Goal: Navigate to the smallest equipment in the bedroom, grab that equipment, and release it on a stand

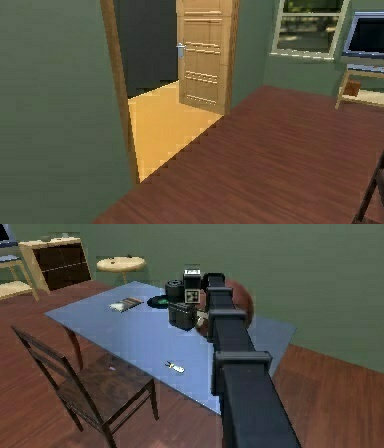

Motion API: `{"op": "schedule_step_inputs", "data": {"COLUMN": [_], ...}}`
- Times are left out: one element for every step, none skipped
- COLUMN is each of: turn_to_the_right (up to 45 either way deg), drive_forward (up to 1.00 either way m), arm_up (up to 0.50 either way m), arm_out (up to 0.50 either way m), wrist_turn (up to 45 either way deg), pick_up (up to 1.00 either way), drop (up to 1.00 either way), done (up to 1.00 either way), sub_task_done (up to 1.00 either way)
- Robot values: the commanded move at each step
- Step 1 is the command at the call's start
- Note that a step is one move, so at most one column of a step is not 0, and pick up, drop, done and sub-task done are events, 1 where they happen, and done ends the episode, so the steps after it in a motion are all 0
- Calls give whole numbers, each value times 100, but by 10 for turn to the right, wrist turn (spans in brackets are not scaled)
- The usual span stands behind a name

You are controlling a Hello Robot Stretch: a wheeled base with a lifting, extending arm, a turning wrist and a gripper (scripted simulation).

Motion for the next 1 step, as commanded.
{"op": "schedule_step_inputs", "data": {"turn_to_the_right": [0], "drive_forward": [0], "arm_up": [0], "arm_out": [0], "wrist_turn": [-450], "pick_up": [0], "drop": [0], "done": [0], "sub_task_done": [0]}}
